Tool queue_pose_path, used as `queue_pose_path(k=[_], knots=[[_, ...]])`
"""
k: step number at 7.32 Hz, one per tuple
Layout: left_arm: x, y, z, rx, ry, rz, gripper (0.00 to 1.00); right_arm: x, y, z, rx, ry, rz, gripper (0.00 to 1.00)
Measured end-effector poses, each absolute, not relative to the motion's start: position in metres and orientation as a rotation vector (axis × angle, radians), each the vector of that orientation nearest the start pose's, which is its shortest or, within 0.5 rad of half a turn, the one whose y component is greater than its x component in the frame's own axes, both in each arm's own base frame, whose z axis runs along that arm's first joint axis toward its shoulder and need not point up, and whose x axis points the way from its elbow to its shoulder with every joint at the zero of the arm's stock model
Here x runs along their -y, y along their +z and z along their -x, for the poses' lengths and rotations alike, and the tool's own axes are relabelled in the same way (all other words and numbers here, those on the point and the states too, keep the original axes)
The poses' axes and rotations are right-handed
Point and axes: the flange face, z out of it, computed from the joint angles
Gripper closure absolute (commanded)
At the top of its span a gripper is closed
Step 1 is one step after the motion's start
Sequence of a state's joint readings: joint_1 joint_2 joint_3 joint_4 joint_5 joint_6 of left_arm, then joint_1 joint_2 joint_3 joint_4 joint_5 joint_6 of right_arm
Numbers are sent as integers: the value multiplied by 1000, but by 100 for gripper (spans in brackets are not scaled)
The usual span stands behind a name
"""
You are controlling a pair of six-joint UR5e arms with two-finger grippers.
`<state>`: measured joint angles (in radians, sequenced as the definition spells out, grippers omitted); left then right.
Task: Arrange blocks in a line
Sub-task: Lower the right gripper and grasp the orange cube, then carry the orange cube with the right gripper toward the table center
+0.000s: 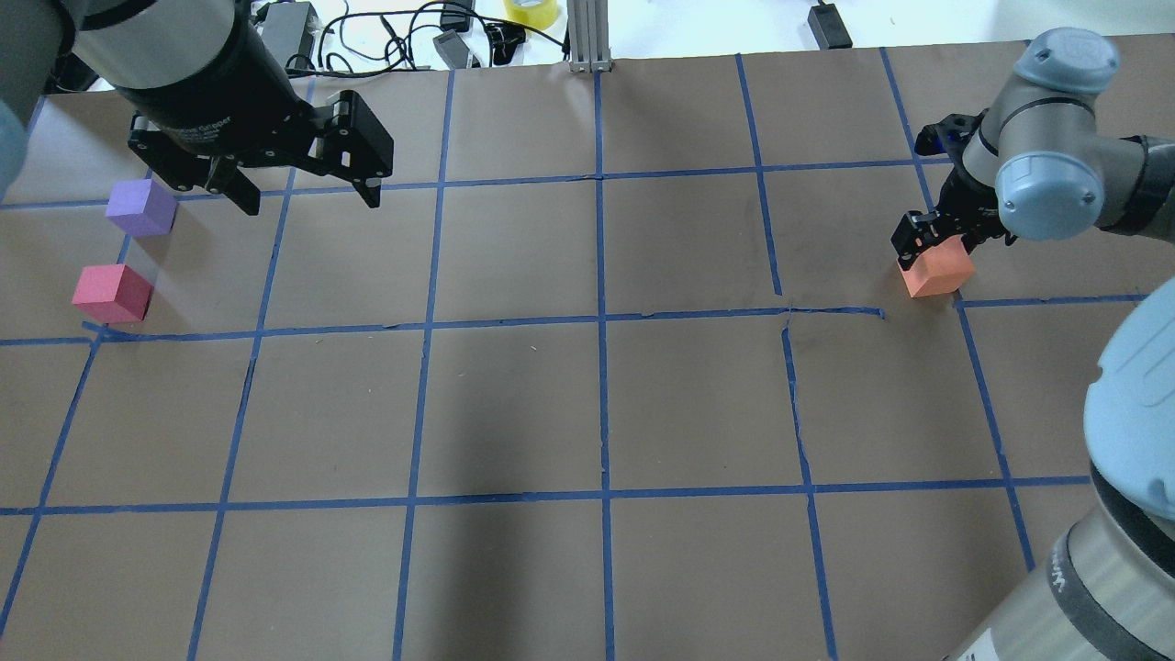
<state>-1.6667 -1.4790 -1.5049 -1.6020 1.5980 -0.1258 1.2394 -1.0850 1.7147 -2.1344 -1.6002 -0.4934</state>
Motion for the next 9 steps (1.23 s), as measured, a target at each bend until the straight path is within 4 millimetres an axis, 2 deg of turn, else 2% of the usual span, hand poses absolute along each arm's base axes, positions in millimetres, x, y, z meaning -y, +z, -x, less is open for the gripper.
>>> queue_pose_path(k=[1,2,6,7,8,9], knots=[[446,561,174,-3123,-201,50,0,616,201,77,-3151,124,263,73],[446,560,174,-3124,-199,50,0,616,201,79,-3170,132,265,81],[446,561,174,-3126,-201,50,0,624,222,67,-3123,23,170,81],[446,561,174,-3124,-201,50,0,628,228,57,-3114,-2,129,81],[446,561,174,-3119,-201,50,0,631,238,37,-3115,-26,117,81],[445,561,173,-3117,-201,50,0,632,251,8,-3121,-53,103,80]])
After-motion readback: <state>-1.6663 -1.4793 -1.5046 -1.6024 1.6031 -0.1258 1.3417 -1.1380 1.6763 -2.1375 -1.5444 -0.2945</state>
